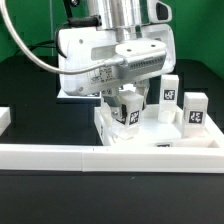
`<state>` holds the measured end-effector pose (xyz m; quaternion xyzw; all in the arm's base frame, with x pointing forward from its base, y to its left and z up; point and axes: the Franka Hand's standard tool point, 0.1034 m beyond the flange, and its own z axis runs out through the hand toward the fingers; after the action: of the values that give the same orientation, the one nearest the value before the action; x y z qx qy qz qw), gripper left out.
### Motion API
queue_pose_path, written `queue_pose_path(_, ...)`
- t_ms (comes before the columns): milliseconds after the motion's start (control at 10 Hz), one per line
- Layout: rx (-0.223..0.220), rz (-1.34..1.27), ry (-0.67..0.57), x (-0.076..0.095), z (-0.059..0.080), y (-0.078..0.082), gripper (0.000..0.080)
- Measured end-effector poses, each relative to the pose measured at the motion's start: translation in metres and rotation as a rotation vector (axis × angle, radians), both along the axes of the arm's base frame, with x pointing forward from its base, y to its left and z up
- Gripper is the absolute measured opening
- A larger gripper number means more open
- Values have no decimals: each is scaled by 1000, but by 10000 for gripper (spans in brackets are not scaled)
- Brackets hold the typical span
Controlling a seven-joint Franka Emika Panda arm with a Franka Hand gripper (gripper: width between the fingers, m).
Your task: Assemble square table
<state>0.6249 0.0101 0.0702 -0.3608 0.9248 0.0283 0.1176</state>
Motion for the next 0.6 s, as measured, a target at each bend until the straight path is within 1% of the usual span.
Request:
queue_pose_path(100, -7, 36, -5, 0, 0, 0, 296)
queue_pose_path(200, -16, 138, 4, -3, -1, 3, 296)
queue_pose_path(300, -4, 275, 29, -9, 0, 10, 509)
queue_pose_path(400, -22, 481, 27, -12, 1, 14, 604)
queue_pose_path(500, -38, 638, 27, -16, 0, 16, 604)
queue_pose_path(600, -46, 648, 19, -15, -1, 14, 641)
